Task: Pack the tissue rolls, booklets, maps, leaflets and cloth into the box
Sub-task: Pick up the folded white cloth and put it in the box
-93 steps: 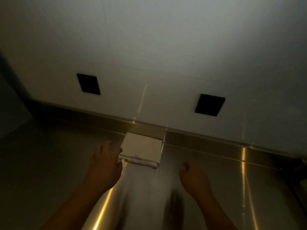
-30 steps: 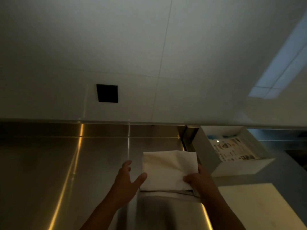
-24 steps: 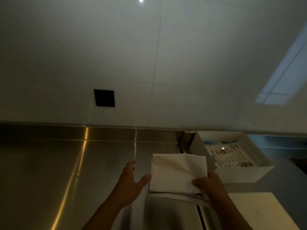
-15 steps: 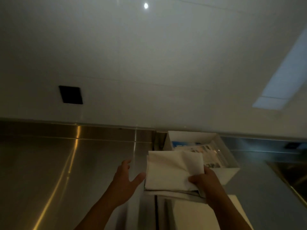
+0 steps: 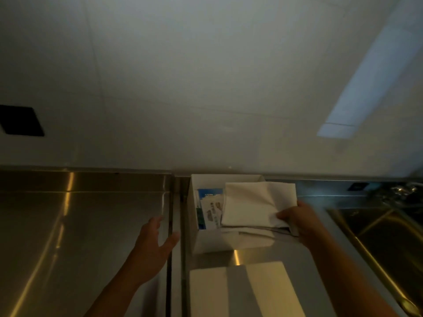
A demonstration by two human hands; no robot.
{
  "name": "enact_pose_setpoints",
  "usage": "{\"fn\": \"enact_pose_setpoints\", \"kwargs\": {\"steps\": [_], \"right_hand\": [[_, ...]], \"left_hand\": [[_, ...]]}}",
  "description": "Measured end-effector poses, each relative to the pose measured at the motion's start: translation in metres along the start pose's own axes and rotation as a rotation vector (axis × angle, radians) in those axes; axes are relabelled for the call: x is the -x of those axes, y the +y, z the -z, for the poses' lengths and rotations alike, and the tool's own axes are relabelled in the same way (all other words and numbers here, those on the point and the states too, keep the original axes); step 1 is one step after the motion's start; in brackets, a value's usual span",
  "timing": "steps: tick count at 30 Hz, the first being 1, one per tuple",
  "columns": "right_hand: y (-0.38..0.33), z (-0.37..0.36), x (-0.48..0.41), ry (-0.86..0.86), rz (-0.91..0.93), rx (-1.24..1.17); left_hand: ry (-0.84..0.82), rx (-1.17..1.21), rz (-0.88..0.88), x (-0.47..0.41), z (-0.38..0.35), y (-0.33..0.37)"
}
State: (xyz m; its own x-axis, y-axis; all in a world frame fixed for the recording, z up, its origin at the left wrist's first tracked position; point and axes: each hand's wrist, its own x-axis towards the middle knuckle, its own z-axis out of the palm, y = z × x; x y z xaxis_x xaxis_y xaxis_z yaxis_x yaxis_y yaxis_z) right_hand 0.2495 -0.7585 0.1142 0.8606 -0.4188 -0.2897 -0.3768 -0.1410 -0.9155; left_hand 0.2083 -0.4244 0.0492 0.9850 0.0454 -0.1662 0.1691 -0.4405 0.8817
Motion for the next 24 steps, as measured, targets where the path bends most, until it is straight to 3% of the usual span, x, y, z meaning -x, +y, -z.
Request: {"fn": "enact_pose_setpoints", "kwargs": {"steps": [5, 14, 19, 24], "right_hand": [[-0.017, 0.001, -0.029, 0.001, 0.033, 0.088], [0.004, -0.050, -0.120, -0.306, 0.027, 0.277], [0.026, -0.062, -0.136, -0.386, 0.132, 0.396], [0.047, -0.070, -0.132, -0.328, 0.295, 0.520]], "left_hand": [[-0.001, -0.015, -0.011, -0.011, -0.026, 0.016], [0.246, 0.008, 0.129, -0.011, -0.074, 0.026], [0.290, 0.001, 0.199, -0.013, -0.099, 0.038], [0.309, 0.008, 0.222, -0.027, -0.108, 0.050]]}}
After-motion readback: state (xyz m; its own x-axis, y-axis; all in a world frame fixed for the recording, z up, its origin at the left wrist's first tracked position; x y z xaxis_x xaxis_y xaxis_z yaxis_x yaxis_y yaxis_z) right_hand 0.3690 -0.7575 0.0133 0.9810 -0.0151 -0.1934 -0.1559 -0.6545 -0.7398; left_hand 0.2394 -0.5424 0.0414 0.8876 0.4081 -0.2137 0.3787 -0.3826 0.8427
